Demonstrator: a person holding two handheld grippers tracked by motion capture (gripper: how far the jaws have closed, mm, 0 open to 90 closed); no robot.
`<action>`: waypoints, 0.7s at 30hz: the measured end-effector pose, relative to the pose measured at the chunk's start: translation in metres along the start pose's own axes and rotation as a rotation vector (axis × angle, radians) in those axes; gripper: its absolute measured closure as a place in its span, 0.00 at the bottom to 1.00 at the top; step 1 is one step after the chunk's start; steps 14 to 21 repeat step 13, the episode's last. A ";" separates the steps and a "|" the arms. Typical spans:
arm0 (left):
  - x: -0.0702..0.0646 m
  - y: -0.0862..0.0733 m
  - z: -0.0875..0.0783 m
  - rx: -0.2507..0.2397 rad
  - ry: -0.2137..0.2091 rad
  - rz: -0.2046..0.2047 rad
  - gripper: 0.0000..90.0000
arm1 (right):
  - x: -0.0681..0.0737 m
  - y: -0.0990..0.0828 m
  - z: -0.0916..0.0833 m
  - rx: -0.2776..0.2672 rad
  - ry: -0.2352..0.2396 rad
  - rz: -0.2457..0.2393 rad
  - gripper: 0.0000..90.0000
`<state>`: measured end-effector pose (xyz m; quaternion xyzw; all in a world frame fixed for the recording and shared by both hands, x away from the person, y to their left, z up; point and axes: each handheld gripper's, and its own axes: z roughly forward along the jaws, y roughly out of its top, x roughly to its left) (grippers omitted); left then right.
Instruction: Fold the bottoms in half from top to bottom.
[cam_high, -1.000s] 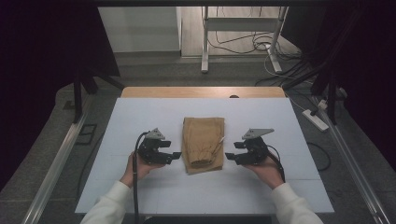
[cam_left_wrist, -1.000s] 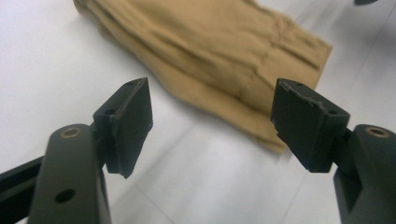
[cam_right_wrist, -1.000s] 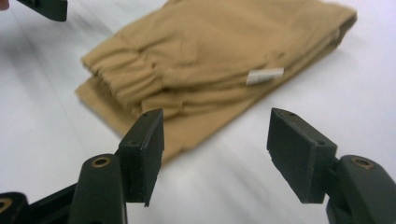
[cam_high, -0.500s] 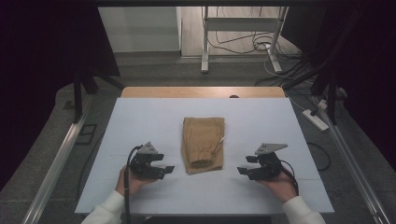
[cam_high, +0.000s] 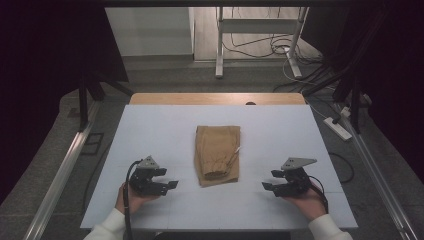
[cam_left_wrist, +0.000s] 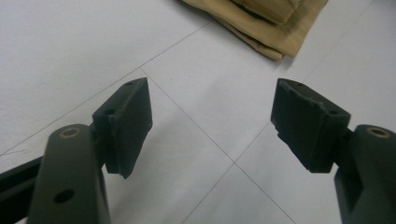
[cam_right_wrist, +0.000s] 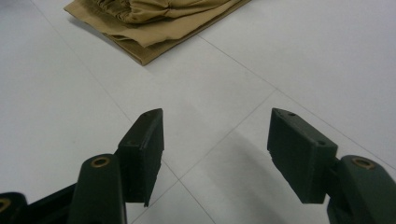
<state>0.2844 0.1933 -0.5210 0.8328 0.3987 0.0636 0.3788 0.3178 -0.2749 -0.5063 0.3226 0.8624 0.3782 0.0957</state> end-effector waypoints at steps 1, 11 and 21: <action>0.000 0.000 0.000 0.000 0.001 0.001 0.32 | 0.000 0.000 0.000 0.000 0.000 0.000 0.41; 0.000 0.001 0.001 0.000 -0.001 0.006 0.32 | 0.000 0.001 0.000 -0.001 0.001 -0.011 0.40; 0.001 0.002 0.002 0.001 -0.001 0.007 0.32 | 0.000 0.001 0.000 -0.001 0.002 -0.013 0.40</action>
